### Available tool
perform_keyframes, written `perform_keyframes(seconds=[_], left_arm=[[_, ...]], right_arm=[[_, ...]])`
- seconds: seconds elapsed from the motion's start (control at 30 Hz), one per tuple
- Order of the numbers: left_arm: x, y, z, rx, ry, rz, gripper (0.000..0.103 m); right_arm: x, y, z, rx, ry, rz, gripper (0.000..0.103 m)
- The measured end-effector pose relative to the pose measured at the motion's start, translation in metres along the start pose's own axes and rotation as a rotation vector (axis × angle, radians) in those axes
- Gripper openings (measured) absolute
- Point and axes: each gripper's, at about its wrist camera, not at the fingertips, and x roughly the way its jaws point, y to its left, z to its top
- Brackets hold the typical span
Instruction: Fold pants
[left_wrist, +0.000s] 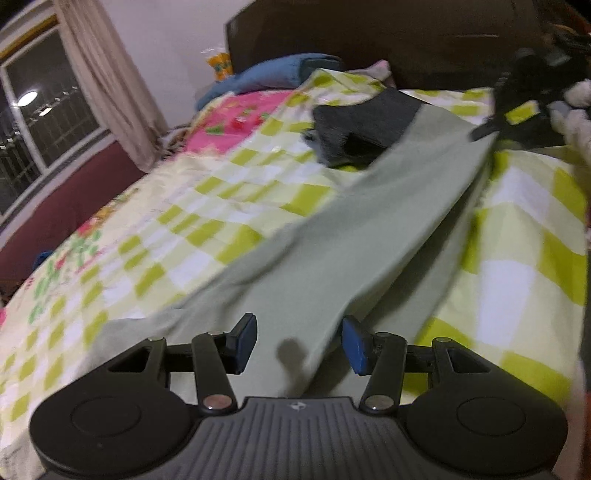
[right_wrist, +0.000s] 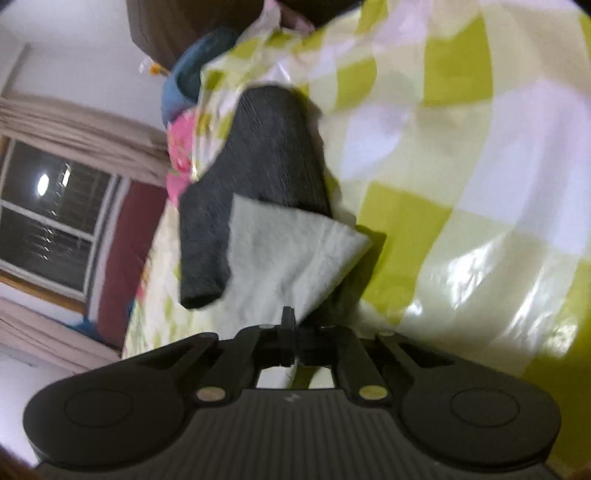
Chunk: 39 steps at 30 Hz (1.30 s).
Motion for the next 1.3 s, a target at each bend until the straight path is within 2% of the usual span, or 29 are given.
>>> perform_keyframes(seconds=[0.07,0.1,0.2,0.27,0.33,0.37,0.43,0.5,0.53,0.57,0.63,0.7,0.73,0.83,0.9,0.97,1.0,1.03,1.07,1.13,1.23,1.27,1.3], left_arm=[[0.004,0.011,-0.003,-0.027,0.011,0.021,0.07],[0.008,0.016,-0.006,-0.039,0.03,0.03,0.071],[0.019,0.029,-0.018,-0.112,0.078,0.031,0.071],[0.014,0.032,-0.024,-0.13,0.063,0.024,0.071],[0.009,0.034,-0.03,-0.125,0.052,0.022,0.071],[0.008,0.035,-0.033,-0.124,0.055,0.011,0.071],[0.005,0.036,-0.039,-0.129,0.063,-0.016,0.072],[0.002,0.036,-0.044,-0.151,0.072,-0.049,0.072],[0.001,0.036,-0.046,-0.166,0.079,-0.07,0.072],[-0.001,0.036,-0.048,-0.178,0.078,-0.082,0.072],[-0.005,0.035,-0.051,-0.18,0.072,-0.097,0.072],[-0.008,0.037,-0.053,-0.185,0.057,-0.106,0.072],[-0.008,0.039,-0.054,-0.194,0.05,-0.112,0.072],[-0.007,0.044,-0.059,-0.211,0.031,-0.134,0.074],[-0.005,0.047,-0.062,-0.21,0.019,-0.145,0.076],[-0.003,0.05,-0.064,-0.217,0.01,-0.158,0.076],[-0.001,0.053,-0.064,-0.225,0.006,-0.168,0.077],[0.001,0.055,-0.065,-0.233,0.007,-0.176,0.079],[0.004,0.057,-0.066,-0.244,0.011,-0.185,0.079],[0.006,0.061,-0.067,-0.267,0.018,-0.198,0.08],[0.008,0.062,-0.068,-0.276,0.023,-0.197,0.082],[0.008,0.061,-0.067,-0.269,0.023,-0.191,0.082],[0.008,0.059,-0.067,-0.26,0.022,-0.183,0.083]], right_arm=[[0.0,-0.003,0.007,-0.023,-0.02,-0.058,0.003],[0.005,-0.006,0.009,-0.026,-0.004,-0.106,0.004],[0.011,0.006,0.012,-0.088,0.066,-0.152,0.009],[-0.005,0.021,0.009,-0.151,0.028,-0.186,0.029],[-0.025,0.044,0.001,-0.259,-0.047,-0.262,0.031],[-0.034,0.063,-0.007,-0.352,-0.086,-0.292,0.031],[-0.036,0.101,-0.026,-0.516,-0.084,-0.248,0.031],[-0.015,0.141,-0.047,-0.63,0.012,-0.146,0.032],[0.0,0.158,-0.06,-0.655,0.085,-0.078,0.036],[0.027,0.177,-0.078,-0.664,0.199,0.02,0.038],[0.079,0.207,-0.115,-0.658,0.391,0.13,0.038],[0.139,0.236,-0.162,-0.665,0.59,0.185,0.037],[0.167,0.248,-0.183,-0.679,0.637,0.202,0.036],[0.227,0.27,-0.221,-0.743,0.695,0.236,0.038],[0.262,0.274,-0.245,-0.736,0.83,0.225,0.038],[0.269,0.272,-0.265,-0.745,0.922,0.257,0.038],[0.27,0.275,-0.273,-0.791,0.931,0.271,0.038],[0.273,0.278,-0.278,-0.837,0.912,0.267,0.03],[0.277,0.281,-0.282,-0.857,0.894,0.255,0.015],[0.299,0.282,-0.277,-0.816,0.849,0.205,0.0],[0.317,0.282,-0.251,-0.748,0.731,0.16,0.0],[0.313,0.282,-0.242,-0.736,0.702,0.151,0.009],[0.303,0.282,-0.232,-0.727,0.677,0.153,0.01]])
